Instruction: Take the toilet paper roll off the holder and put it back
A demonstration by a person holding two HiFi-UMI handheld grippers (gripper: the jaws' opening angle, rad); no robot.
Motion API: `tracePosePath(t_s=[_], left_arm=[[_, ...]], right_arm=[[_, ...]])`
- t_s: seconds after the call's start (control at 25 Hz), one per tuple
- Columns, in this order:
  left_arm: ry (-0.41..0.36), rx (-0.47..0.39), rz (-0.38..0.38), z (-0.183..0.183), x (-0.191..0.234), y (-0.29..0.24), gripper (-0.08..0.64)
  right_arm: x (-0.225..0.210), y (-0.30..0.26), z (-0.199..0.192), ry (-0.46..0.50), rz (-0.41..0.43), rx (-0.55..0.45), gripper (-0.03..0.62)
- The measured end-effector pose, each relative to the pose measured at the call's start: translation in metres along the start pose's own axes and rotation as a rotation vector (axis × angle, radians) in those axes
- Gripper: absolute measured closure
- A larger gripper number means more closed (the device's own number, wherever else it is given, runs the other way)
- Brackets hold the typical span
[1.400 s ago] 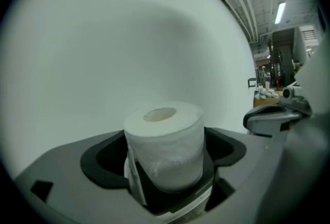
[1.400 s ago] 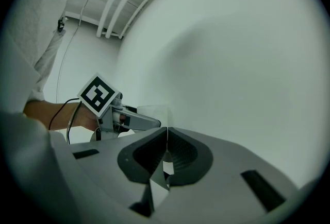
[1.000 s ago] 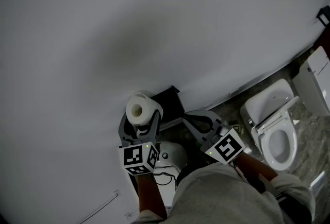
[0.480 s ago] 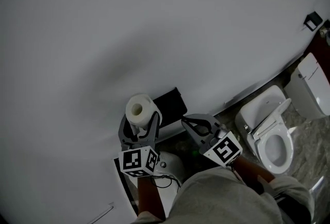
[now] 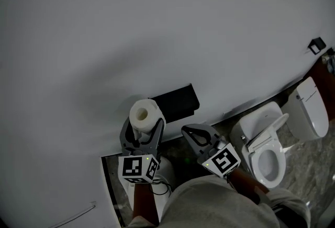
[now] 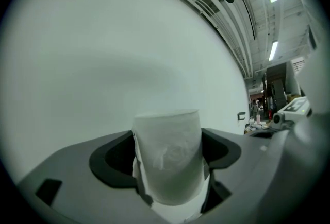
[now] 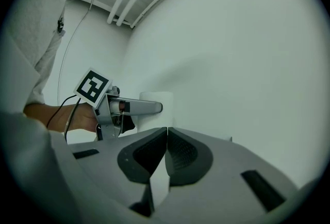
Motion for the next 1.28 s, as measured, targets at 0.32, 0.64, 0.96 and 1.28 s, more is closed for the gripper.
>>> tracePosePath(t_s=[0.32, 0.64, 0.96, 1.28], left_arm=[[0.025, -0.052, 0.045, 0.007, 0.016, 0.07, 0.17], [0.024, -0.078, 0.115, 0.018, 0.027, 0.107, 0.17], [0.022, -0.099, 0.153, 0.017, 0.035, 0.136, 0.17], [0.033, -0.123, 0.163, 0.015, 0.02, 0.18, 0.17]], right_arm=[[0.049, -0.016, -0.004, -0.004, 0.051, 0.002, 0.588], [0.073, -0.025, -0.001, -0.015, 0.105, 0.027, 0.588], [0.094, -0.026, -0.005, -0.007, 0.137, 0.046, 0.588], [0.13, -0.001, -0.003, 0.016, 0.154, 0.058, 0.588]])
Point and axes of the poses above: the fingertips, and each gripper's own axes: y backward along the fingers, x to its left, z out of its top, the point moved 10 cm from there along y, backward along the fingers, and after that the axes turned 12 degrees about -x, right-handed, at the moved point
